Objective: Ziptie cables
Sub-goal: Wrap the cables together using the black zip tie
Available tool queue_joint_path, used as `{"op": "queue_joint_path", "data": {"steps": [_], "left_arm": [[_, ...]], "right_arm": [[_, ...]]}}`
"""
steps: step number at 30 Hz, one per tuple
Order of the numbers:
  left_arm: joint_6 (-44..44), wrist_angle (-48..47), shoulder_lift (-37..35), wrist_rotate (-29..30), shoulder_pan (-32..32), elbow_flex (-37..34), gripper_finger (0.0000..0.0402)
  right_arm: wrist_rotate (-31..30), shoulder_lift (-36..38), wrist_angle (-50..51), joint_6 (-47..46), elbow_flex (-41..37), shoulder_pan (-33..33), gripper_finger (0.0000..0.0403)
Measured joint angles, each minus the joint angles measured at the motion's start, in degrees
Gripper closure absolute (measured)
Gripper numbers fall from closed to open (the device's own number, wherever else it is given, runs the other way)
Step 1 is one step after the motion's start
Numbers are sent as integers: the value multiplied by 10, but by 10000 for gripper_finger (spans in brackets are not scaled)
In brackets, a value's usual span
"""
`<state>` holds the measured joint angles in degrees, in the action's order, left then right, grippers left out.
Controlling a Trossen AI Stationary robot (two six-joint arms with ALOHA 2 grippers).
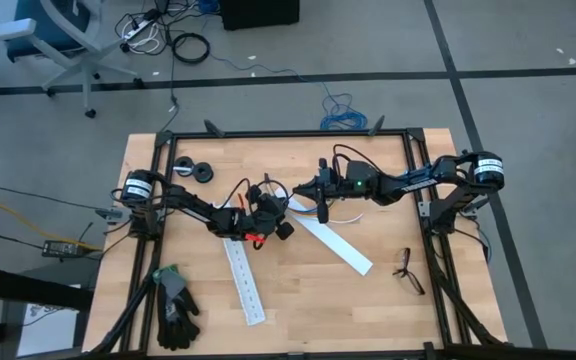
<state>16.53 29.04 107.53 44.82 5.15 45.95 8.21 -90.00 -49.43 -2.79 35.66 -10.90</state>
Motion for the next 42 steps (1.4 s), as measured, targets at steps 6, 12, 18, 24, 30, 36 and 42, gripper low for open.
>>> {"op": "queue_joint_path", "data": {"steps": [6, 12, 18, 24, 30, 36, 42], "left_arm": [[0, -4, 0, -1, 0, 0, 321], [4, -21, 0, -1, 0, 0, 353], [4, -20, 0, -1, 0, 0, 380], [4, -26, 0, -1, 0, 0, 373], [3, -26, 0, -1, 0, 0, 347], [2, -22, 0, -1, 0, 0, 323], [2, -18, 0, -1, 0, 0, 317]], "right_arm": [[0, 0, -1, 1, 0, 0, 403], [0, 0, -27, 15, 0, 0, 403], [-28, 0, -37, 31, 0, 0, 403], [-26, 0, -19, 24, 0, 0, 403], [-23, 0, -4, 12, 0, 3, 403], [-21, 0, 4, 12, 0, 3, 403], [-19, 0, 8, 12, 0, 3, 403]]}}
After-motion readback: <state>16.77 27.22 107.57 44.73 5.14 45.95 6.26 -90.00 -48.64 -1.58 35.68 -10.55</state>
